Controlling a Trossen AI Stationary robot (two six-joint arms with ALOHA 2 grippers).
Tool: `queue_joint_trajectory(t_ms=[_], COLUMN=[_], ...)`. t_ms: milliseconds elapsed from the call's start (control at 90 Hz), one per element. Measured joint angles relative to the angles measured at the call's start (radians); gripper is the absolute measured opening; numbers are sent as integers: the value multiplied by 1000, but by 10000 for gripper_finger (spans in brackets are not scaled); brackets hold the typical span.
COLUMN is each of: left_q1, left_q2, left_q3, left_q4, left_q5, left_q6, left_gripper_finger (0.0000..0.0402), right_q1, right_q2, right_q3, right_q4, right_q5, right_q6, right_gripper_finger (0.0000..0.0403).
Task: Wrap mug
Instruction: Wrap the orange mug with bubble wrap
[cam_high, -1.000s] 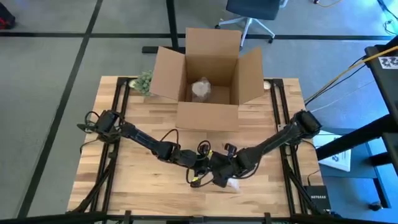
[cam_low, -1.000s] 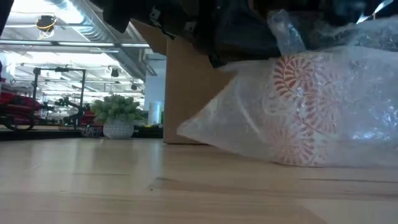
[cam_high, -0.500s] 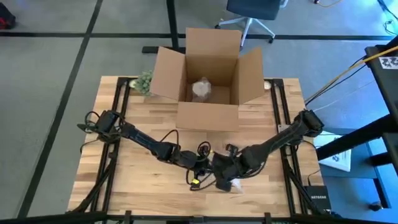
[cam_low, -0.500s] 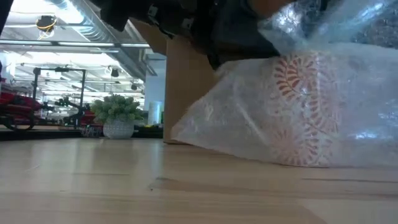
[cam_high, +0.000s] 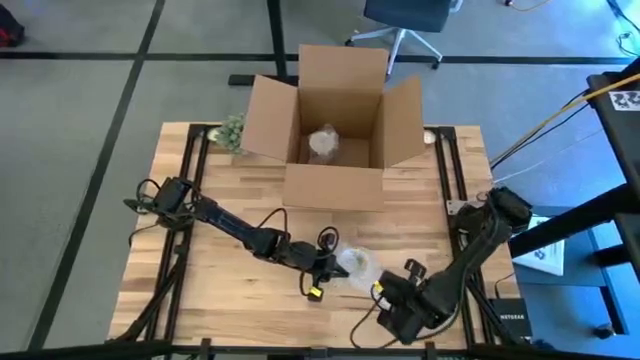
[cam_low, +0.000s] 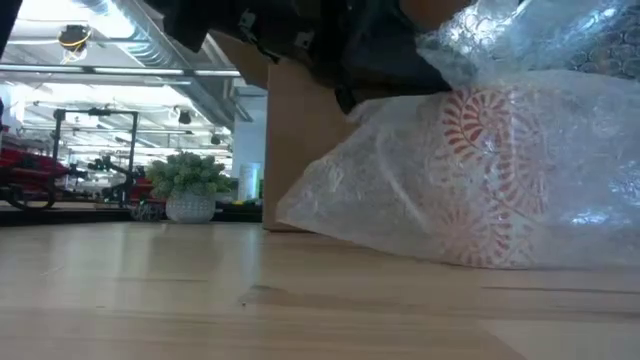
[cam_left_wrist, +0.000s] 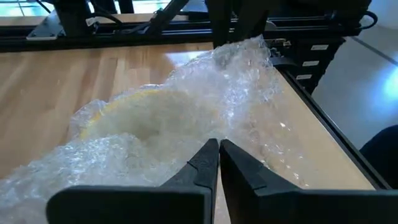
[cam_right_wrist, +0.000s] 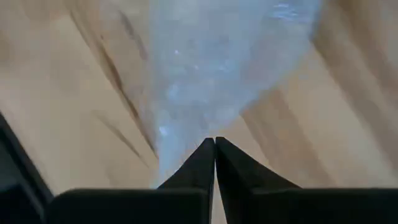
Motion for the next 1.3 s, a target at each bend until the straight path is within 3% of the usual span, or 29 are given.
queue_joint_trajectory(t_ms=[89, 333, 467, 667, 1067, 1300], left_q1=[0, 0, 0, 0, 0, -4], left_q2=[0, 0, 0, 0, 0, -39], left_q3=[0, 0, 0, 0, 0, -1], left_q4=[0, -1, -1, -1, -6, -77], left_q5=[0, 0, 0, 0, -1, -3], left_q6=[-2, -8, -8, -8, -8, 8], left_gripper_finger=[0, 0, 0, 0, 0, 0], right_q1=[-1, -4, -41, -145, -352, -381], right_q2=[0, -2, -2, -2, 10, 41], right_q3=[-8, 115, 102, 47, 49, 51], right_q4=[42, -93, -91, -10, 89, 133], right_q5=[101, 319, 338, 268, -139, -182], right_q6=[-11, -77, -93, -230, -519, -586], right_gripper_finger=[0, 0, 0, 0, 0, 0])
